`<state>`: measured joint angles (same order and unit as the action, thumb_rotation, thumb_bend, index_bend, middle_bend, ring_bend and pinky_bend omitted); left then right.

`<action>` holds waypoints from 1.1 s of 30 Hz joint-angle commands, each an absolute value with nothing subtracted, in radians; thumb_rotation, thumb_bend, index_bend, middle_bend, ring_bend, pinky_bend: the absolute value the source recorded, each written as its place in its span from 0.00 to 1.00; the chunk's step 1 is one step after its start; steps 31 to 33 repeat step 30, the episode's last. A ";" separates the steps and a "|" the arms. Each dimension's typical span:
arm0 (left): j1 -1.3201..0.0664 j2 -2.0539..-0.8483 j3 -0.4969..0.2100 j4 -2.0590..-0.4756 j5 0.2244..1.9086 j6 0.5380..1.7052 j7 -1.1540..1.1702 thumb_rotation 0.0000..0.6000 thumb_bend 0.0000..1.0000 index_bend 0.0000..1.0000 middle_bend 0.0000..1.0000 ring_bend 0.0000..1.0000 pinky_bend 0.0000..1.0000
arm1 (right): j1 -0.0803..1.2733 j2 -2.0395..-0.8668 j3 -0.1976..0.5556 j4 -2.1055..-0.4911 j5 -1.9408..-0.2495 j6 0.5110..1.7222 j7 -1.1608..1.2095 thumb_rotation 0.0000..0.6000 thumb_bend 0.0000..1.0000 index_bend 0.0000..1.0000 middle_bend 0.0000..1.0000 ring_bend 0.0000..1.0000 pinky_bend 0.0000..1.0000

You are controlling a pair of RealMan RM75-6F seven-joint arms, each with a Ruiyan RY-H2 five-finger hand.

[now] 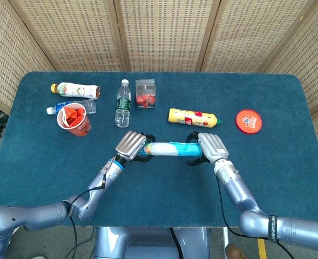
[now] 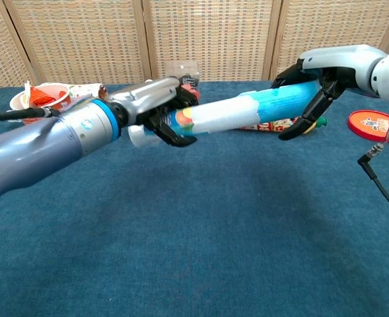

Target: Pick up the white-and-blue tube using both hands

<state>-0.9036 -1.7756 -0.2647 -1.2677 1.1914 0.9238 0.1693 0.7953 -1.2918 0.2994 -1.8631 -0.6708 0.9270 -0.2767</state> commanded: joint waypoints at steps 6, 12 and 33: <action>-0.873 -1.714 -0.260 -1.333 1.220 0.969 0.150 1.00 0.77 0.67 0.63 0.63 0.65 | 0.703 -1.199 0.257 -1.919 -0.875 0.999 -0.208 1.00 0.00 0.00 0.00 0.00 0.00; -0.851 -1.672 -0.258 -1.390 1.229 0.997 0.146 1.00 0.77 0.68 0.63 0.63 0.65 | 0.616 -1.119 0.211 -1.931 -0.992 1.075 -0.171 1.00 0.00 0.00 0.00 0.00 0.00; -0.759 -1.453 -0.202 -1.625 1.277 1.049 0.146 1.00 0.77 0.68 0.63 0.63 0.65 | 0.318 -1.188 0.005 -1.453 -1.333 1.306 -0.004 1.00 0.00 0.00 0.00 0.00 0.00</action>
